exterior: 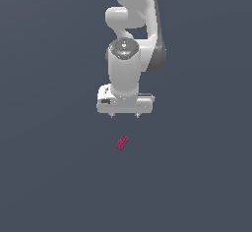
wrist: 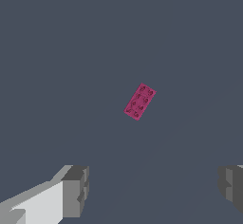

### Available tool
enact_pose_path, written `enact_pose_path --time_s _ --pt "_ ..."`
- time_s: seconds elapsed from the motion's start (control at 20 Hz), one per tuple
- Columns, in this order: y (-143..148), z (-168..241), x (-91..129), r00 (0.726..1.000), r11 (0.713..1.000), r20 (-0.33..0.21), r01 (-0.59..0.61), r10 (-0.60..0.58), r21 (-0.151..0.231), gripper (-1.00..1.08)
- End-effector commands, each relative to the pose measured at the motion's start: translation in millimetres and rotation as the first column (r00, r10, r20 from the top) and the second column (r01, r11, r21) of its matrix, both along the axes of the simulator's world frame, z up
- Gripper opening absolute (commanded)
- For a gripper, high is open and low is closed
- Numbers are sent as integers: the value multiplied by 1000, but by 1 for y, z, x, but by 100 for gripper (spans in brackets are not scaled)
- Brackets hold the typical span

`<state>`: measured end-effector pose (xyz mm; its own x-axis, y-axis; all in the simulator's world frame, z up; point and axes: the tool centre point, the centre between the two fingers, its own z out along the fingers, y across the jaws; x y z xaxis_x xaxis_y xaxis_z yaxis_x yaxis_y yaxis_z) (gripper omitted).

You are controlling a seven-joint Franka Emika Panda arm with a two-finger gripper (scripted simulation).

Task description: Pick up the object and move it to a goal position.

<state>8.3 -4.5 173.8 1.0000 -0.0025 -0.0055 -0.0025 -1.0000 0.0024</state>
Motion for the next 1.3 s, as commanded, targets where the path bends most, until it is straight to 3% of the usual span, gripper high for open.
enact_pose_path --time_s 0.0,0.45,0.75,1.25 --pt "0 0 0 1000 1000 0 0 0 0 100" --pt "0 16 13 999 1000 43 11 -11 13 100" --pt "0 13 13 999 1000 41 23 -23 13 100" --pt "-4 -18 25 987 987 29 160 -161 18 100"
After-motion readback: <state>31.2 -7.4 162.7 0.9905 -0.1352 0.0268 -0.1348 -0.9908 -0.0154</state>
